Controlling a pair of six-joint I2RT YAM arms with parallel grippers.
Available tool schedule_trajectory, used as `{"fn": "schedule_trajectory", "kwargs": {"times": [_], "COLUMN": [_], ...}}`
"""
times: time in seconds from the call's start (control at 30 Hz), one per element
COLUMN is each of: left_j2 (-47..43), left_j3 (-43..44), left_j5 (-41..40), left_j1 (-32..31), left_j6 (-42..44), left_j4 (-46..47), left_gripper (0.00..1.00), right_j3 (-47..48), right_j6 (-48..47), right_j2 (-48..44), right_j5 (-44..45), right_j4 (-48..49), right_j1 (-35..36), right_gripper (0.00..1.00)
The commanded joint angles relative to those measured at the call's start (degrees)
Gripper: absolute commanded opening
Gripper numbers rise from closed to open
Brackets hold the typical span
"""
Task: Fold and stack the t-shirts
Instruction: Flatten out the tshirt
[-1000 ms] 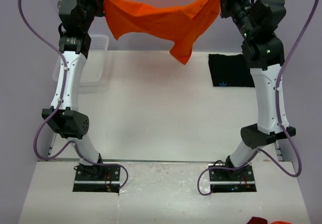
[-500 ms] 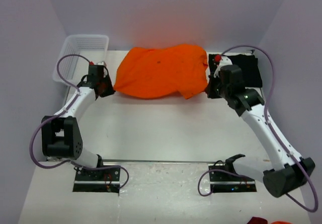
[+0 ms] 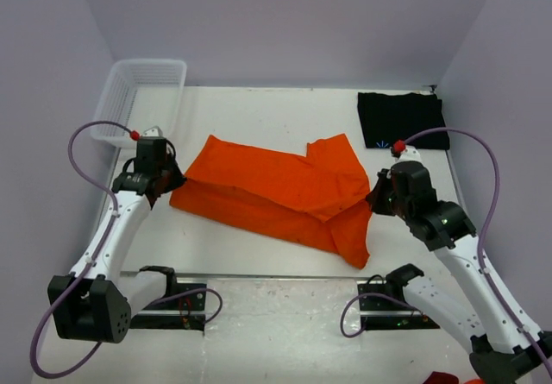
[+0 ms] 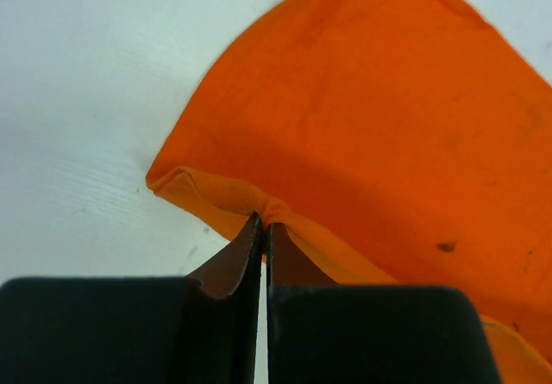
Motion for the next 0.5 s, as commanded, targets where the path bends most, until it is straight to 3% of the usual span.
{"fn": "schedule_trajectory", "kwargs": {"times": [0.0,0.47], "left_j2": [1.4,5.5], "left_j3": [-2.5,-1.3], "left_j5": [0.0,1.7], "left_j1": [0.1,0.1], "left_j6": [-2.4,-2.5], "left_j4": [-1.9,0.1], "left_gripper": [0.0,0.0], "right_j3": [-1.0,-1.3], "right_j6": [3.9,4.8], "right_j2": [-1.4,1.5], "right_j5": [1.5,2.4], "right_j4": [-3.0,-2.1], "right_j1": [1.7,3.9], "right_gripper": [0.0,0.0]}}
